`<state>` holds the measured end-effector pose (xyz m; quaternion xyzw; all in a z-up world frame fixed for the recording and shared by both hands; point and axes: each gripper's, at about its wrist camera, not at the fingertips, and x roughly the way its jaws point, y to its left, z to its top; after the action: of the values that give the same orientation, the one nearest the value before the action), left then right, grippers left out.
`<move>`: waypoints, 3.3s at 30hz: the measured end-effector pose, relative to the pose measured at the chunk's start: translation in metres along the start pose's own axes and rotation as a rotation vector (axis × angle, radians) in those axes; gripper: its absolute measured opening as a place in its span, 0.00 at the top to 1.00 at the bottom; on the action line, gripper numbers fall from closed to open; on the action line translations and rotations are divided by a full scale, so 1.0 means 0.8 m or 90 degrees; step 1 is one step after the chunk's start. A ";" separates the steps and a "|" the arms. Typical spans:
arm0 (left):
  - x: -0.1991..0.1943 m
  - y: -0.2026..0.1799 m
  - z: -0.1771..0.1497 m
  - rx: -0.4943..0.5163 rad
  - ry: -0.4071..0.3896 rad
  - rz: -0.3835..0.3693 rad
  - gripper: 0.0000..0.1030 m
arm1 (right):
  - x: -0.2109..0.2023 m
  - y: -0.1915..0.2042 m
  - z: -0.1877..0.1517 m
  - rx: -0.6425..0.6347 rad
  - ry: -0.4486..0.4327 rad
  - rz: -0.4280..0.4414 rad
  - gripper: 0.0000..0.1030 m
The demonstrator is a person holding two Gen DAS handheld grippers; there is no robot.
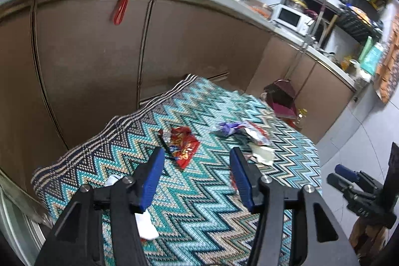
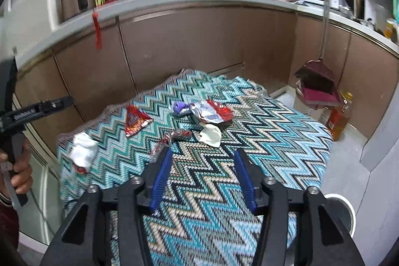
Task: Collect trash
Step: 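Move both open tools back over the blanket toward remaining trash, then grasp the red chip bag with the left tool while the right tool grasps the crushed red can, then carry the chip bag and can over the bin and open both tools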
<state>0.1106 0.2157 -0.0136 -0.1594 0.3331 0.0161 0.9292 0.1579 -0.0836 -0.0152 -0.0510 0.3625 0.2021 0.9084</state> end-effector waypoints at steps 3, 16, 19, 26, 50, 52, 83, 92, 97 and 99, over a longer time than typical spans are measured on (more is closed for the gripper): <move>0.033 0.012 0.001 -0.022 0.019 0.014 0.49 | 0.051 0.013 0.015 -0.044 0.032 -0.017 0.45; 0.176 0.019 0.004 -0.041 0.105 0.081 0.46 | 0.224 0.039 0.061 -0.186 0.120 -0.071 0.38; 0.197 0.018 0.008 -0.031 0.114 0.091 0.46 | 0.244 0.043 0.064 -0.209 0.124 -0.081 0.39; 0.229 0.011 0.008 -0.001 0.122 0.099 0.68 | 0.276 0.027 0.076 -0.204 0.149 -0.084 0.61; 0.170 0.007 0.027 -0.027 0.067 0.066 0.97 | 0.168 -0.121 0.082 0.159 0.023 0.061 0.88; 0.158 0.006 0.029 -0.029 0.061 0.061 0.97 | 0.153 -0.125 0.079 0.168 0.012 0.064 0.88; 0.101 -0.339 -0.044 0.174 0.116 -0.210 0.97 | -0.101 -0.330 -0.110 0.379 -0.093 -0.105 0.88; 0.179 -0.527 -0.128 0.267 0.222 -0.294 0.97 | -0.088 -0.418 -0.200 0.465 -0.051 -0.177 0.88; 0.224 -0.596 -0.173 0.293 0.266 -0.306 0.96 | -0.071 -0.469 -0.243 0.523 -0.031 -0.184 0.88; 0.243 -0.616 -0.189 0.301 0.276 -0.302 0.93 | -0.061 -0.483 -0.253 0.540 -0.023 -0.179 0.86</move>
<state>0.2358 -0.3134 -0.1040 -0.0134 0.4698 -0.3099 0.8265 0.1531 -0.5011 -0.1508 0.2805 0.3868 -0.0888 0.8740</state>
